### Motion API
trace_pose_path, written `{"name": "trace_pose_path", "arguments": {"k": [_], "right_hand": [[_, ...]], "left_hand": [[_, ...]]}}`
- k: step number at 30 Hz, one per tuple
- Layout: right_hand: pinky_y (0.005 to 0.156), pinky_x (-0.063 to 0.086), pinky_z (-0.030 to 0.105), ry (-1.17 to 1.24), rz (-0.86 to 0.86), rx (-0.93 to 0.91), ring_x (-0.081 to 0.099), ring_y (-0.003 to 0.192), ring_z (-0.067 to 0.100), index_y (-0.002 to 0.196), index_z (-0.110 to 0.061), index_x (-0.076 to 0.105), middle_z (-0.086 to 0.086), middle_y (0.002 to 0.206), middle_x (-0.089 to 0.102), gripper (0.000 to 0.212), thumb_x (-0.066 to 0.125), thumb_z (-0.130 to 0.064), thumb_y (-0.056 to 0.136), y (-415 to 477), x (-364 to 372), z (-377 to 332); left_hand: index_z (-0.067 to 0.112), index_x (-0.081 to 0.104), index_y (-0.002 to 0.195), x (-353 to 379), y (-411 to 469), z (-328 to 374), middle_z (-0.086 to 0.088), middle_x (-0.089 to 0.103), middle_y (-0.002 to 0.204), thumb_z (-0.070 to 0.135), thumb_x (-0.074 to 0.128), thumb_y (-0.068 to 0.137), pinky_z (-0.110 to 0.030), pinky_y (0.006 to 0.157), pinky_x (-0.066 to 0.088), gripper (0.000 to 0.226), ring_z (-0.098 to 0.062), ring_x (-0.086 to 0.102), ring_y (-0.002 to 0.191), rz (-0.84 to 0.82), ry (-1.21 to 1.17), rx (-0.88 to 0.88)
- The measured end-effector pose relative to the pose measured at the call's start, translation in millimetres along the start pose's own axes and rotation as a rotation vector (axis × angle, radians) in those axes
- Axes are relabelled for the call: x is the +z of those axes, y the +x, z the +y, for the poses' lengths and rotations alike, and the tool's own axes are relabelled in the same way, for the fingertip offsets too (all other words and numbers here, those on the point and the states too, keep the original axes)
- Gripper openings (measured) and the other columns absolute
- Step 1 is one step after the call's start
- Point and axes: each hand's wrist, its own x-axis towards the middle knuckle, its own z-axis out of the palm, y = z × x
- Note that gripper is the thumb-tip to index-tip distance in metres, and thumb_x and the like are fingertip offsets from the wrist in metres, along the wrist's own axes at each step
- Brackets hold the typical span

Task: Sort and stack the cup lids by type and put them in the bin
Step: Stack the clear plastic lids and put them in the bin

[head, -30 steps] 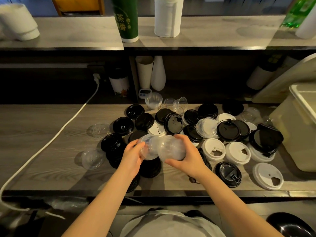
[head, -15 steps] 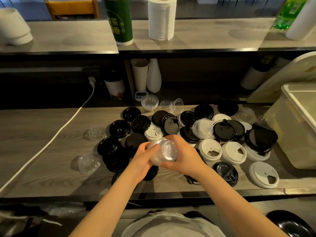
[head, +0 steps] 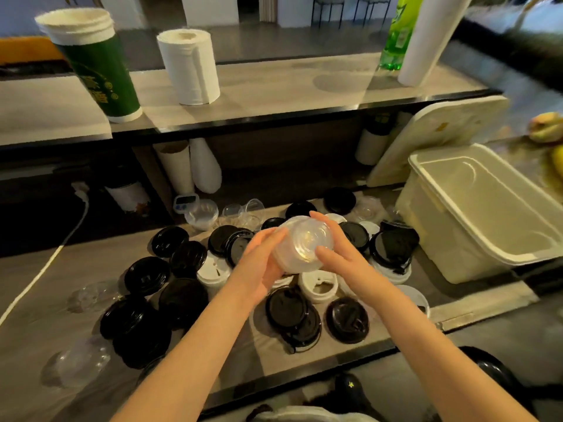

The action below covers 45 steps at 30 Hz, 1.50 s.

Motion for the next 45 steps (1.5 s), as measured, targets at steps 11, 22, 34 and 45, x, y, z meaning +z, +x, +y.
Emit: {"name": "trace_pose_path", "arguments": {"k": [11,22,34,45], "right_hand": [[0.081,0.05,0.017,0.063,0.357,-0.089,0.059,0.11,0.005,0.13,-0.035,0.048,-0.008,0.125,0.058,0.066,0.063,-0.047,0.067,-21,-169,-28],[0.101,0.045,0.036,-0.059,0.398,-0.04,0.051,0.123,0.01,0.132,-0.045,0.045,-0.01,0.136,0.05,0.069,0.065,-0.054,0.066,-19,-303,-12],[0.081,0.051,0.033,0.092,0.363,0.246,0.055,0.112,0.014,0.125,-0.03,0.051,-0.006,0.124,0.055,0.061,0.066,-0.038,0.066,40,-382,21],[0.082,0.048,0.035,0.024,0.359,0.629,0.054,0.095,0.02,0.124,-0.025,0.041,0.002,0.114,0.049,0.052,0.068,-0.036,0.08,85,-380,83]], "left_hand": [[0.019,0.043,0.138,176,60,-1,-0.001,0.05,0.136,0.048,0.052,0.089,-0.04,0.105,0.042,0.058,-0.016,0.05,0.122,-0.123,0.595,0.179],[0.022,0.066,0.104,292,126,-11,0.003,0.067,0.098,0.065,0.056,0.068,-0.039,0.088,0.05,0.058,-0.019,0.063,0.097,-0.276,0.849,0.222],[0.014,0.04,0.141,326,205,-21,-0.006,0.041,0.144,0.058,0.05,0.085,-0.038,0.106,0.039,0.071,-0.022,0.043,0.13,-0.033,1.246,0.262],[0.019,0.002,0.151,291,226,-37,-0.004,0.023,0.154,0.052,0.044,0.092,-0.042,0.112,0.031,0.08,-0.025,0.023,0.14,-0.11,1.632,0.158]]}}
